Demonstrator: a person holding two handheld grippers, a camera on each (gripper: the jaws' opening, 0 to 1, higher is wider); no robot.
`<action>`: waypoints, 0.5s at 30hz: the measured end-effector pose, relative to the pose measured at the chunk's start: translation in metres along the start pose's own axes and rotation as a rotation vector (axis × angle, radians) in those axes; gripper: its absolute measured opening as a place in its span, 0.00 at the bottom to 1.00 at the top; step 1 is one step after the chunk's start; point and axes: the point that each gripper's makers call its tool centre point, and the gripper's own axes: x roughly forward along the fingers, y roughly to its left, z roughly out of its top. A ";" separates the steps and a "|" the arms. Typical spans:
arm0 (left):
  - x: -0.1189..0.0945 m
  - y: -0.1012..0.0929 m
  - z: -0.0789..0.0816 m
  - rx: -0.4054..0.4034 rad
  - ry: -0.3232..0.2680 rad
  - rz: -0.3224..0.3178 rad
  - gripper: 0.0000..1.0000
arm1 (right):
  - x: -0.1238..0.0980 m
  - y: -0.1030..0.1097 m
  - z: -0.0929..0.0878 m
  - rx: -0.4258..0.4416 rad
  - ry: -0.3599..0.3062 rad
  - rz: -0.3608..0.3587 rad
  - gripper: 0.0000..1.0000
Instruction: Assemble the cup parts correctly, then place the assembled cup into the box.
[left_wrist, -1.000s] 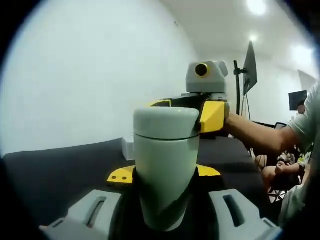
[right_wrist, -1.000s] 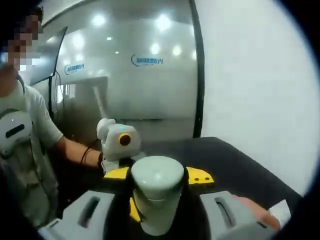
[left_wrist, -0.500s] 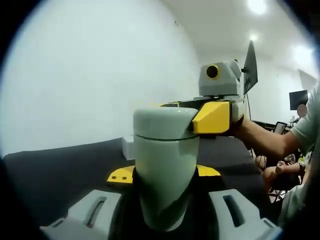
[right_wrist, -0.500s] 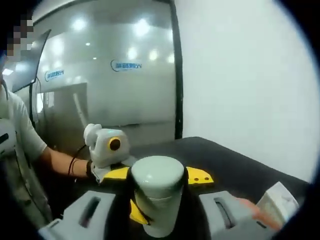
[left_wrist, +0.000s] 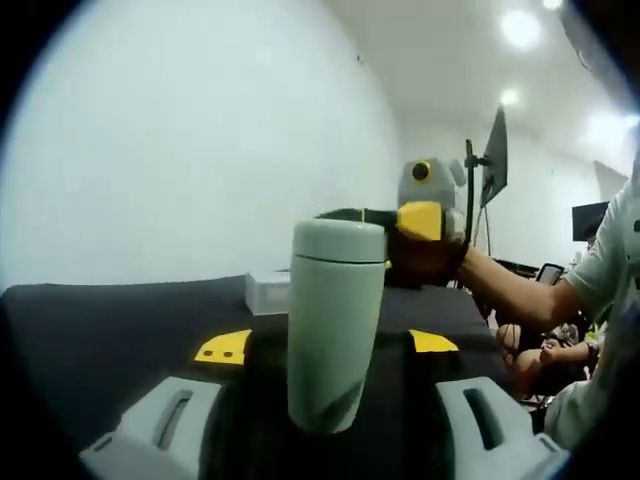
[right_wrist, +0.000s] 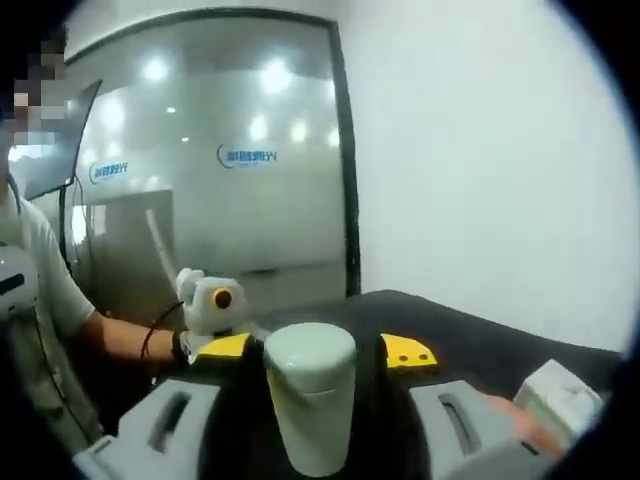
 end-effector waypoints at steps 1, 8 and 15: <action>-0.005 0.000 0.001 0.000 -0.003 0.001 0.56 | 0.001 0.002 -0.006 0.004 0.009 0.004 0.49; -0.033 -0.009 -0.005 0.046 0.008 0.015 0.57 | 0.016 0.014 -0.041 0.002 0.034 -0.014 0.57; -0.059 -0.013 -0.009 0.057 0.014 0.036 0.56 | 0.025 0.005 -0.057 0.013 0.031 -0.077 0.56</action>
